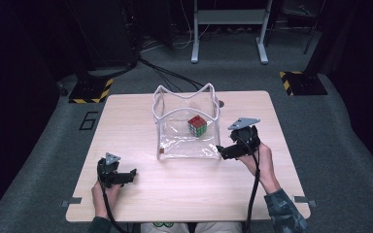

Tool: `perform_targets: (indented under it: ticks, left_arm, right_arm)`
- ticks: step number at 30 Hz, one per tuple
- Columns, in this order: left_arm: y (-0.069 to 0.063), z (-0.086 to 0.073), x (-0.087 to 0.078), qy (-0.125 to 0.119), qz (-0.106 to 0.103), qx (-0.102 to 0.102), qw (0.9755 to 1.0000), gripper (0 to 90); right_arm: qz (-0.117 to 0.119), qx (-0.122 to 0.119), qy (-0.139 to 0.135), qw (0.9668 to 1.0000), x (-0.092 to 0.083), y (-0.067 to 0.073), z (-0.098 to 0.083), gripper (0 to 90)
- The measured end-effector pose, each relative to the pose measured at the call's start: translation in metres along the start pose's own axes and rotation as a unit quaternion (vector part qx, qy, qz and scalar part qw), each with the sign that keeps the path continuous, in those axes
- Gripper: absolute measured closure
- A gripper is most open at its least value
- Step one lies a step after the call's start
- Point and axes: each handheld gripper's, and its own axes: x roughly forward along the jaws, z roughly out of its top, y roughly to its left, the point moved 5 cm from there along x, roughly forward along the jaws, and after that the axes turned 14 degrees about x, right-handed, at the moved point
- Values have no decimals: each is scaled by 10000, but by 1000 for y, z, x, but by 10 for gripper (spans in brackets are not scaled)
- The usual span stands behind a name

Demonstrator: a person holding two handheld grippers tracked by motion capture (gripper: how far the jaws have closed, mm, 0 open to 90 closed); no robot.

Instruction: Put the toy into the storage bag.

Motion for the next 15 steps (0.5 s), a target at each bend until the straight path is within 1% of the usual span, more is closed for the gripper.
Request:
perform_targets:
  ticks: [4,5,6,8,11,13,14,15]
  left_arm:
    - [0,0,0,-1,-2,1,10000,25]
    - [0,0,0,0,0,-2,10000,25]
    - [0,0,0,2,-1,-1,10000,25]
    - [0,0,0,-1,-2,-4,10000,25]
    - [0,0,0,0,-3,0,10000,25]
    - [0,0,0,0,-2,-1,10000,25]
    - [0,0,0,-1,-3,-4,10000,25]
    - [0,0,0,-1,-3,-4,10000,25]
  right_arm:
    - [-27,182,61,9998,8,-6,-19,38]
    - [-30,187,77,9998,11,-8,-24,38]
    - [-43,254,129,9996,13,-8,-30,38]
    - [-91,289,161,9994,19,-11,-40,44]
    - [-72,316,222,9992,28,-14,-56,44]
    - [-82,406,271,9988,34,-15,-66,44]
    - [-71,388,299,9988,37,-16,-70,43]
    - [-71,388,299,9988,37,-16,-70,43]
